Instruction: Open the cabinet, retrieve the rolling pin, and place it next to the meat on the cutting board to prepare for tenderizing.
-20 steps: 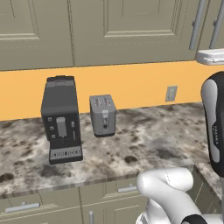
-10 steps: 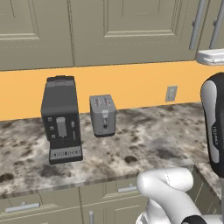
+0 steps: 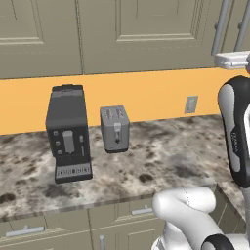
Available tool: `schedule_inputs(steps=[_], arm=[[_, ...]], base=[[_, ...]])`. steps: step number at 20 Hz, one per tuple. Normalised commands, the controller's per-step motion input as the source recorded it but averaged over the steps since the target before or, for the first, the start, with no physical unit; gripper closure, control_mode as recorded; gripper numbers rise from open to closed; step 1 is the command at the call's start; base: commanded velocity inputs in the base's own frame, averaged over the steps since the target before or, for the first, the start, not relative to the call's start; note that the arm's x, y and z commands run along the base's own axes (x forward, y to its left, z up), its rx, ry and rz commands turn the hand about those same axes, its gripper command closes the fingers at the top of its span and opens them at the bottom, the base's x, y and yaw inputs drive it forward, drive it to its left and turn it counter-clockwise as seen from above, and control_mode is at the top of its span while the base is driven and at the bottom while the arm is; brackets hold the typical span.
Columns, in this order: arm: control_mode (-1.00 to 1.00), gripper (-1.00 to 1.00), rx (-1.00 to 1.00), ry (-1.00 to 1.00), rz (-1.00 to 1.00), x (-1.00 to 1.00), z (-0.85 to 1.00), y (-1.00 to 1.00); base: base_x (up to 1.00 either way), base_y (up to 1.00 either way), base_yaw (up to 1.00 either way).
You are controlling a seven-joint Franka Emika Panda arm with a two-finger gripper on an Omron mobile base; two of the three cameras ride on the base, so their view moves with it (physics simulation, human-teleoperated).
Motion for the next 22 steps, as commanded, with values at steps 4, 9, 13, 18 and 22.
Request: schedule_inputs(steps=[4, 9, 13, 18, 22], arm=[[-1.00, -1.00, 0.00, 0.00, 0.00, 0.48, 0.00, -0.04], [-1.00, -1.00, 0.00, 0.00, 0.07, 0.38, 0.00, -0.25], [-1.00, -1.00, 0.00, 0.00, 0.11, 0.25, 0.00, -0.42], [-1.00, -1.00, 0.00, 0.00, 0.10, 0.34, 0.00, -0.34], [-1.00, -1.00, 0.00, 0.00, 0.05, 0.46, 0.00, -0.14]], base=[[0.00, 0.00, 0.00], [0.00, 0.00, 0.00], [0.00, 0.00, 0.00], [0.00, 0.00, 0.00], [0.00, 0.00, 0.00]])
